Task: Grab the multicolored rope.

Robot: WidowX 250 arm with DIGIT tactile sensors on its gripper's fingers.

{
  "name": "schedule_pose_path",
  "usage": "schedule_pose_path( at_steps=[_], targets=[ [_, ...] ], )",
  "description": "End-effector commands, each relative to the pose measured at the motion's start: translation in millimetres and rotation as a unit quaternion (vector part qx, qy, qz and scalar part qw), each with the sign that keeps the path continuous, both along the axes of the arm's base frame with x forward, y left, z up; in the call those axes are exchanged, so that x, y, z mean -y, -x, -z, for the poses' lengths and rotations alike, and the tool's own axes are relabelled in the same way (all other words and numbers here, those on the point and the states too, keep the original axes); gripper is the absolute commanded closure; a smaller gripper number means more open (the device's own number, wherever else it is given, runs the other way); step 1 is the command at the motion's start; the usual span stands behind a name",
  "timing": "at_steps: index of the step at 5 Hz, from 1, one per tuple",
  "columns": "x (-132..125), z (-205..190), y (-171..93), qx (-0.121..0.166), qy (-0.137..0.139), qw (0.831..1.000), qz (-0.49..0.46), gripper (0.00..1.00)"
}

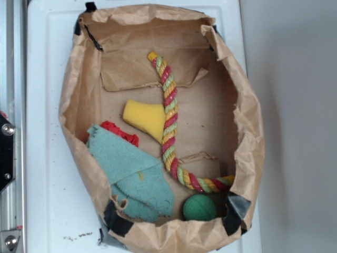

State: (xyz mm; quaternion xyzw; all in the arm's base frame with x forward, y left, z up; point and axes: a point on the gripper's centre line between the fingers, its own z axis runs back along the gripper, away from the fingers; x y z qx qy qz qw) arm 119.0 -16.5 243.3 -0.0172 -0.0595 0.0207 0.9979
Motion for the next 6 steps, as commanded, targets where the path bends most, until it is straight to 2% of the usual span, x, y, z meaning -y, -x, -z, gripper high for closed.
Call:
schedule_pose_path(
  at_steps=[1, 2, 3, 4, 5, 6],
  targets=[
    [0.0, 0.0, 0.0, 0.0, 0.0, 1.0, 0.0, 0.0],
    [5.1, 7.7, -49.9, 0.034, 0.015, 0.992, -0.118, 0.0],
    [-2.3, 19.8, -91.7, 0.042, 0.03, 0.979, -0.198, 0.0],
    [-19.2, 35.7, -124.0, 0.077, 0.061, 0.943, -0.318, 0.0],
    [-37.9, 54.1, -144.7, 0.089, 0.055, 0.904, -0.415, 0.0],
    [-59.7, 64.3, -150.8, 0.101, 0.064, 0.858, -0.5, 0.0]
  ],
)
